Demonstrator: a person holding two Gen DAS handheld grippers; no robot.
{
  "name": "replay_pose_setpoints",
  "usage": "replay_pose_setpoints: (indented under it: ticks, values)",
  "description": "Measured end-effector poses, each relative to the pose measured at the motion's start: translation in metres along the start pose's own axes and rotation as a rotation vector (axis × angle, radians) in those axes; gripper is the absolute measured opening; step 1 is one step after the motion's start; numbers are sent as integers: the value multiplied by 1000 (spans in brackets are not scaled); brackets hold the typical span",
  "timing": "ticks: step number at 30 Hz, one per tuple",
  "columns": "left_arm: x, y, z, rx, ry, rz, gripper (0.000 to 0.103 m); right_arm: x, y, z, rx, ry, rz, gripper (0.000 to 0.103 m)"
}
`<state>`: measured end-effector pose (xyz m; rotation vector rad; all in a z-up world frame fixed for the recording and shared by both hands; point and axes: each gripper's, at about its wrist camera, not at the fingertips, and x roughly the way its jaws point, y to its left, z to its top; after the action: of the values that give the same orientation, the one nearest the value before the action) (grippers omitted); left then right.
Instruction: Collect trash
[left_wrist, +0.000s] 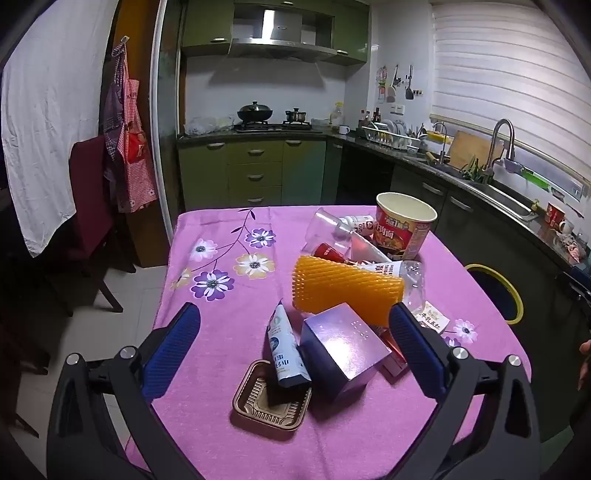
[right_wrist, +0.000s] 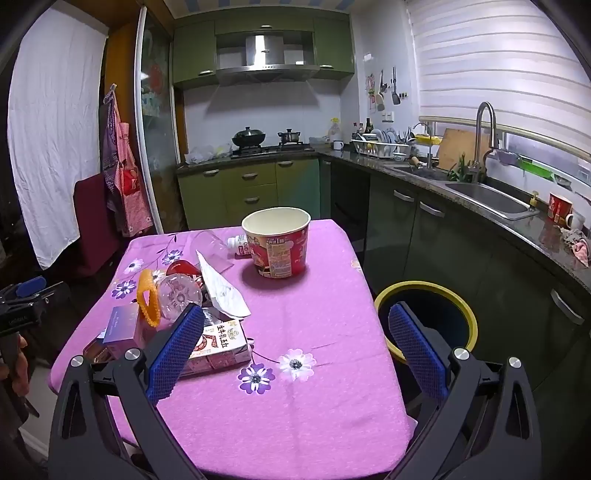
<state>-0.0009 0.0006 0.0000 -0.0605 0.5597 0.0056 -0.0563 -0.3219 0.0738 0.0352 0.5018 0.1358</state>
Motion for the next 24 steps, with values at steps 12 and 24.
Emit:
replay_pose_setpoints:
  ticks: [12, 24]
  values:
    - [2, -6, 0, 17, 16, 16, 97, -1, 0, 0, 6, -7, -3, 99]
    - [2, -8, 0, 26, 23, 12, 97, -1, 0, 0, 10, -6, -1, 99]
